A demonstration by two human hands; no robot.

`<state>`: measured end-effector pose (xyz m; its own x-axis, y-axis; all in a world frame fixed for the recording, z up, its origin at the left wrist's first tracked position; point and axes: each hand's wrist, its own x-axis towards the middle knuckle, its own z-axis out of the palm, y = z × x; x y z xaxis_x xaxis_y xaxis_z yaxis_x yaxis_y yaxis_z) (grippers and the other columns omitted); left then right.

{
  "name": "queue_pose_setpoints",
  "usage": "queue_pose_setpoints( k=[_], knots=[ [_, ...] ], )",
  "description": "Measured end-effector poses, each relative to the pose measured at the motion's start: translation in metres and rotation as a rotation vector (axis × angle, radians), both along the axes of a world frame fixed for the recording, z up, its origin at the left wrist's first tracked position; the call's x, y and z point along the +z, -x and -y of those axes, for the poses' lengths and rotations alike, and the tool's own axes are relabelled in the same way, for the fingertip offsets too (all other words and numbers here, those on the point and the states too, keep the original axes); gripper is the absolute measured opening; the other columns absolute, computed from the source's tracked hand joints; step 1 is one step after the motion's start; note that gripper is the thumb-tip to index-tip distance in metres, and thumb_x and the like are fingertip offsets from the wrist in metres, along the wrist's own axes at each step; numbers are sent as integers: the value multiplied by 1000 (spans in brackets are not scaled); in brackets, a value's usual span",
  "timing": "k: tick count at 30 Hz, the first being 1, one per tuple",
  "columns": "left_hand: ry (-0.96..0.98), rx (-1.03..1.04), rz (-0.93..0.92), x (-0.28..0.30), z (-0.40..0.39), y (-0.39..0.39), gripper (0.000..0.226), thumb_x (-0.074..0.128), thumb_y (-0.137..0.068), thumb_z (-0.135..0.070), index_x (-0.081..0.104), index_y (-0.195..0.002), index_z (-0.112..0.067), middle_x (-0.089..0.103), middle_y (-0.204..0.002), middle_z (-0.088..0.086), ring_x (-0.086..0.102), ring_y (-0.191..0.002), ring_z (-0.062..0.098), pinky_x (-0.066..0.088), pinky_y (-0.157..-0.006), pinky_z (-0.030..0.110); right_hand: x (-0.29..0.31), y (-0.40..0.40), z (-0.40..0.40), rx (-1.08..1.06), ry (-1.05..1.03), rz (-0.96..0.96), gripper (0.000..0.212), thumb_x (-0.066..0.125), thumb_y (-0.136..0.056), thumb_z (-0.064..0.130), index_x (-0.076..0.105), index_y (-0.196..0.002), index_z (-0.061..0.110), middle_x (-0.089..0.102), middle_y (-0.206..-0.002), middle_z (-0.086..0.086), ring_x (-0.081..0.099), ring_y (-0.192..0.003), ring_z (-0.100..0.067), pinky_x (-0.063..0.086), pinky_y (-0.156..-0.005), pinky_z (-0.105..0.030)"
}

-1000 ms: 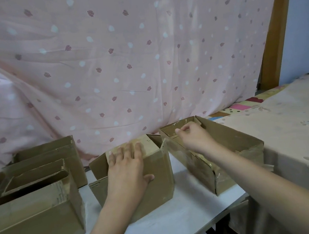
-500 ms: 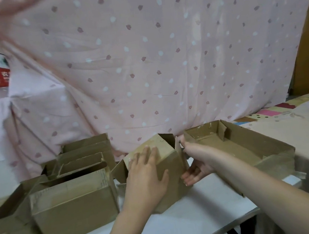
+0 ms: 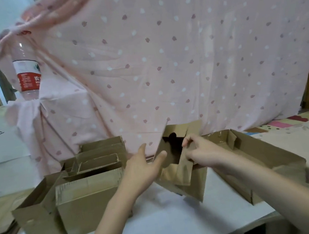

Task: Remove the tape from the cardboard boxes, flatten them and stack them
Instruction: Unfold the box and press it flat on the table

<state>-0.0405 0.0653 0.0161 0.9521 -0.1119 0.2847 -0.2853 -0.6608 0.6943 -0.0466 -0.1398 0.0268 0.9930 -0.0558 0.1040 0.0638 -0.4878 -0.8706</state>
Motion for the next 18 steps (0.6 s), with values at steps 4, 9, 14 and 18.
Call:
queue_pose_setpoints(
  k=[4,9,14,18],
  knots=[
    [-81,26,-56,-20,8,-7,59,59,-95,-38,36,-145,-13,57,-135,9,53,-125,28,43,-95,31,-11,7,-8,111,250,119,79,44,-82,11,10,-133,60,52,-133,-13,61,-71,-26,52,-65,-36],
    [33,86,-33,-44,-16,-24,59,55,-96,-16,33,-150,-23,66,-119,-1,62,-109,23,52,-89,34,-29,4,12,167,73,27,80,48,-93,10,12,-140,64,47,-145,12,60,-119,-22,60,-85,-46],
    [-16,95,115,-45,-23,-26,127,78,-84,-22,-30,-146,-45,17,-157,14,40,-133,36,36,-112,47,-38,-3,20,117,35,-9,35,51,-100,9,58,-118,38,69,-115,3,67,-106,-19,57,-92,-46],
    [-396,134,485,-32,-20,-31,139,87,-73,-25,-27,-152,-27,-4,-160,19,-3,-151,35,-3,-122,44,-31,-8,18,33,220,155,31,54,-99,14,69,-103,41,72,-106,3,65,-104,-19,51,-97,-37]
  ],
)
